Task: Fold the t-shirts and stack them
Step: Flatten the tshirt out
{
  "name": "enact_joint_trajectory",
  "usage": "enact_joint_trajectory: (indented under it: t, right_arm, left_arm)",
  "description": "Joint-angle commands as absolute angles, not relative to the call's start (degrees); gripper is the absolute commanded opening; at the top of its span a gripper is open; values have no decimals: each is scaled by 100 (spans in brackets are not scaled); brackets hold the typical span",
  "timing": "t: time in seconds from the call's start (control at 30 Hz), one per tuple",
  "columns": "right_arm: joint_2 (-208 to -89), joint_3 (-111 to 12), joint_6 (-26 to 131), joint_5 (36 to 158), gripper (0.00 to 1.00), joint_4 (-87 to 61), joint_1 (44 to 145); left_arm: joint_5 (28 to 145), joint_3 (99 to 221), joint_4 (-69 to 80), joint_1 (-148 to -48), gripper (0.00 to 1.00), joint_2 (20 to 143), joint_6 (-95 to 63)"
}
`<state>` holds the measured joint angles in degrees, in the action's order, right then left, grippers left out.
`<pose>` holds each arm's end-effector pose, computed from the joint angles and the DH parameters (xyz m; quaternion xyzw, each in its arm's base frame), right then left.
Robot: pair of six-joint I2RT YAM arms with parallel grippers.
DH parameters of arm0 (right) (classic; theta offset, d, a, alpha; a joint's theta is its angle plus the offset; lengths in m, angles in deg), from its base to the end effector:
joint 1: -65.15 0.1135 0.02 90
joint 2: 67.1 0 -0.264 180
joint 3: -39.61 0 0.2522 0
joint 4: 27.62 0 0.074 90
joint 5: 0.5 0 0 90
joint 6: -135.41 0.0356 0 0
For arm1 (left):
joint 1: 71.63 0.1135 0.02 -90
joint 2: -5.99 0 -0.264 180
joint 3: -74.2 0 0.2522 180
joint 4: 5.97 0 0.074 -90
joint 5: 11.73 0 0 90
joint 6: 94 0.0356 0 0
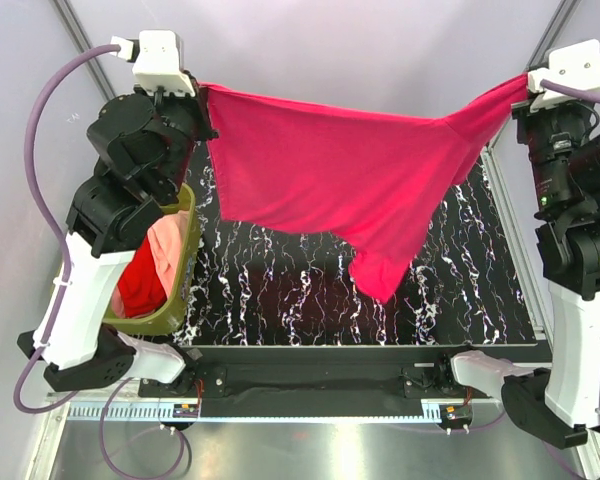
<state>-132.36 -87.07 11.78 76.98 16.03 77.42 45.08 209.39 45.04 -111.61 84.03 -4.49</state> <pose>0.1323 0.0209 0.6079 -0.1473 0.5739 -0.2120 0.7772 0.1698 -0.1170 0.5947 0.0164 0.6745 -0.0675 0.7350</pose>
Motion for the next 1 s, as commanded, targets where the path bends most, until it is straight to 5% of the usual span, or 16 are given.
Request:
enact_joint_trajectory:
  t: [0.0,0.4,0.6,0.77,0.97]
  right_arm:
    - [-13013,-9270,1156,7684,0,1452,7745]
    - [-11924,-10501,2070,7956,0,2586,7754]
    - [-11597,-10730,2344,8062,0,2754,7745]
    - [-11755,-10406,1677,7580,0,2552,7868]
    - [-12247,-8800,113,6279,0,1386,9326]
  left_arm:
    - [4521,21154,4356,-11127,0,8054,-382]
    - [6690,19812,3917,-11135,0,6165,-1682]
    - [7264,20195,4294,-11135,0,6136,-1982]
    - [6949,20205,4408,-11135,0,6215,-1675]
    - [5684,19207,4095,-11118,0,6760,-1016]
